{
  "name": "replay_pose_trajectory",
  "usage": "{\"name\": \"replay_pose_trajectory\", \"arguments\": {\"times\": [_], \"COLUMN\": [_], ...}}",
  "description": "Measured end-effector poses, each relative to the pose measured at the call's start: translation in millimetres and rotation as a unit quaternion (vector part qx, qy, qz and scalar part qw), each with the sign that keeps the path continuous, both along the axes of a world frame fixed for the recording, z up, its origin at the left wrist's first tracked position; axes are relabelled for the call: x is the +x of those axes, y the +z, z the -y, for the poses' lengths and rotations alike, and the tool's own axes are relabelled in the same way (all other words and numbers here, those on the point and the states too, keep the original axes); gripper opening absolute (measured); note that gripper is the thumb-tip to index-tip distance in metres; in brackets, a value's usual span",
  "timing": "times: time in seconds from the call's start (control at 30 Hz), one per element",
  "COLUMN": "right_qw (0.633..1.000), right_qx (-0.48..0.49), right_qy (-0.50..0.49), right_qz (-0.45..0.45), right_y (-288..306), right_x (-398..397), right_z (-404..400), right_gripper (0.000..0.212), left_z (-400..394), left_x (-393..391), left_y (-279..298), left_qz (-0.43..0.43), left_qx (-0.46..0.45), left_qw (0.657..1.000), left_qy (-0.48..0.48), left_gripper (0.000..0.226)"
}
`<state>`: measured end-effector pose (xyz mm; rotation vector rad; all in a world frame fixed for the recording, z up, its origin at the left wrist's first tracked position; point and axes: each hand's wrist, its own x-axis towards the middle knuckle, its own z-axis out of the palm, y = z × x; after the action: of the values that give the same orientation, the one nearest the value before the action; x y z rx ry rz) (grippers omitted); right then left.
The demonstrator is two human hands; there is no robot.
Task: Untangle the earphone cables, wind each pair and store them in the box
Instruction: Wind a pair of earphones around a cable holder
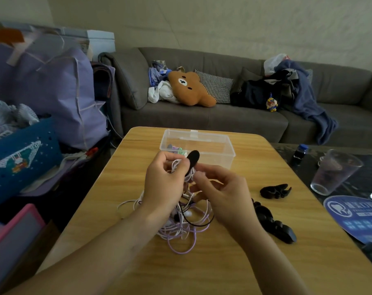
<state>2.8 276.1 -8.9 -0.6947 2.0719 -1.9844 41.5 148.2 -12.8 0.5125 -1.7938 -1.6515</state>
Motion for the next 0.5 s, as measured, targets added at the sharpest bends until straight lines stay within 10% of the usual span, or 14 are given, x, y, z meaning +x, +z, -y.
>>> {"name": "replay_pose_trajectory", "arguments": {"times": [0.23,0.5], "right_qw": [0.996,0.986], "right_qx": [-0.061,-0.103], "right_qy": [-0.038,-0.105], "right_qz": [0.051,0.073], "right_y": [-6.1,-6.9], "right_x": [6.2,0.0], "right_z": [5.8,1.0], "right_gripper": [0.019,0.013], "left_z": [-10.9,-9.9], "left_x": [-4.8,-3.5], "left_y": [8.3,3.7], "left_qz": [-0.008,0.133], "left_qx": [0.153,-0.033], "left_qw": [0.988,0.978], "left_qy": [-0.011,-0.155], "left_gripper": [0.037,0.024]}}
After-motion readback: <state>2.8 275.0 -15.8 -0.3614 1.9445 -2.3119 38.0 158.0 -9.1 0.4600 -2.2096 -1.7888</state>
